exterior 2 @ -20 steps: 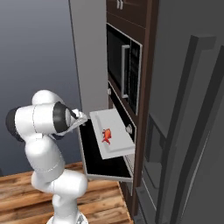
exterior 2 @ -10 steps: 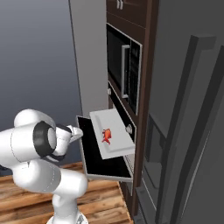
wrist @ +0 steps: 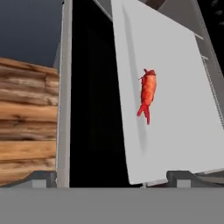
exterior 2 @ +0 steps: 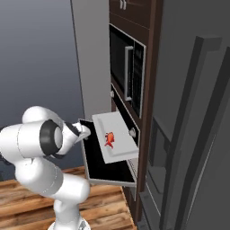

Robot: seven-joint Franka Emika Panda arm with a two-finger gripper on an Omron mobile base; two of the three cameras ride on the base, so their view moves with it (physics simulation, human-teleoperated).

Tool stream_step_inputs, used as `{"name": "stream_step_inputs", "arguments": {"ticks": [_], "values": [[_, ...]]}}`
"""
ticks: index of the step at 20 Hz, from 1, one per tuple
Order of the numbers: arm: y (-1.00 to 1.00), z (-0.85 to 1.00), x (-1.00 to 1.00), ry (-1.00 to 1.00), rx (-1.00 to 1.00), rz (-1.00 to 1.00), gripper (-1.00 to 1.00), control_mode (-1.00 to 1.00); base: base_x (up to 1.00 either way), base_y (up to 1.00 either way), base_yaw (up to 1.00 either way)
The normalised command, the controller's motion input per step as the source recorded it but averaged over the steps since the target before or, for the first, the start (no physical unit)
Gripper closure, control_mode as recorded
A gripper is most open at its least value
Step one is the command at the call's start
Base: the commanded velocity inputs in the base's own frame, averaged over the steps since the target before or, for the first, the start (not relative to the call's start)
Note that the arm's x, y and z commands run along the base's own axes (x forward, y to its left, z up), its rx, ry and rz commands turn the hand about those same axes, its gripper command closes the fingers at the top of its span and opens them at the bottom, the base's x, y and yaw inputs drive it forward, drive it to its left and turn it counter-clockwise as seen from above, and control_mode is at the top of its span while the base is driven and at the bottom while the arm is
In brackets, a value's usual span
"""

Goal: Place the fish on the top rack of the oven, and slide the tray back inside. Close the oven door.

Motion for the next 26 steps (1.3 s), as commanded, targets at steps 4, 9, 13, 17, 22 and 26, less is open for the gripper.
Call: {"name": "stream_step_inputs", "arguments": {"ticks": [4, 9, 13, 17, 22, 26], "values": [[0.19, -0.05, 0.31, -0.06, -0.20, 0.00, -1.00, -1.00, 0.00, 0.00, 0.00], [0.03, -0.08, 0.17, -0.09, -0.24, 0.00, -1.00, -1.00, 0.00, 0.00, 0.00], [0.00, -0.11, 0.00, -0.01, -0.17, -0.01, -1.00, -1.00, 0.00, 0.00, 0.00], [-0.01, -0.25, 0.00, 0.00, -0.13, -0.04, -1.00, -1.00, 0.00, 0.00, 0.00], [-0.05, -0.22, 0.01, 0.00, -0.06, -0.05, -1.00, -1.00, 0.00, 0.00, 0.00], [-0.13, -0.21, 0.00, 0.00, -0.01, -0.06, -1.00, -1.00, 0.00, 0.00, 0.00]]}}
